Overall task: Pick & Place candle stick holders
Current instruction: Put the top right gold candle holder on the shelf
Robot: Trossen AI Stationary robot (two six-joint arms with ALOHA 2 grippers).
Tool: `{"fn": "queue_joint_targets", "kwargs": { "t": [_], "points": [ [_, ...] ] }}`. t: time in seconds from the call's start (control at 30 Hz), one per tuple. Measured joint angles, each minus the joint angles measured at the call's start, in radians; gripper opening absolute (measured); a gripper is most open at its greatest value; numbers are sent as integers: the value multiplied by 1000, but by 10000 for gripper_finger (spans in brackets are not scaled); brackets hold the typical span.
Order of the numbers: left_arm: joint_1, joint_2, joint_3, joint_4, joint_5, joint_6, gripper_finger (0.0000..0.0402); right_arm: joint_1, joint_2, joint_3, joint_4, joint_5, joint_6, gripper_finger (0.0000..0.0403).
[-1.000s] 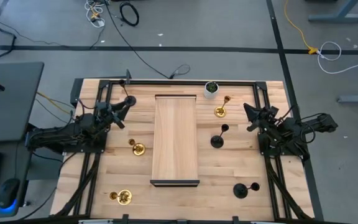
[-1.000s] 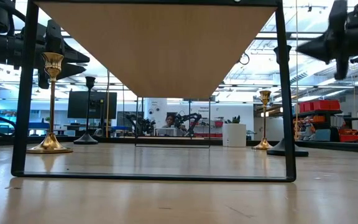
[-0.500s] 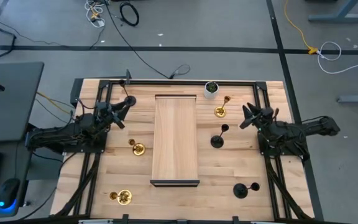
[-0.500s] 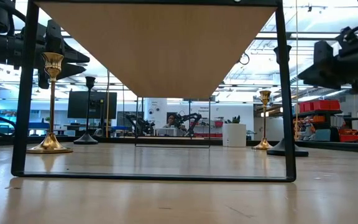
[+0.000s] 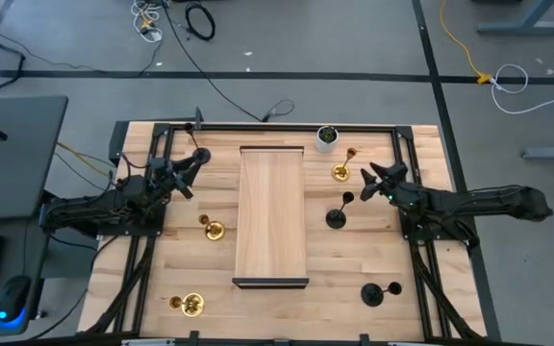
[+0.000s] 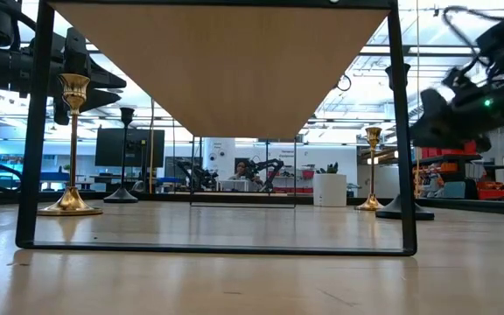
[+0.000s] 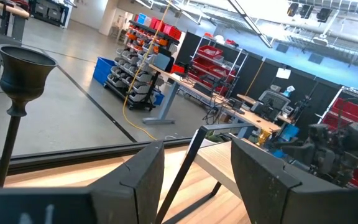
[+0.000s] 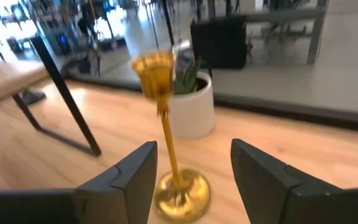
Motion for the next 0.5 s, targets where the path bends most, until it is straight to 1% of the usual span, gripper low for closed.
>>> {"fn": "queue_joint_targets", "kwargs": {
  "t": [0.1, 0.33, 0.5],
  "points": [
    [0, 0, 0, 0, 0, 0, 188, -51, 71, 0, 68, -71, 21, 204],
    [0, 0, 0, 0, 0, 0, 188, -161, 235, 0, 273, -236, -45, 202],
    [0, 0, 0, 0, 0, 0, 188, -212, 349, 0, 410, -269, -66, 201]
  ]
}}
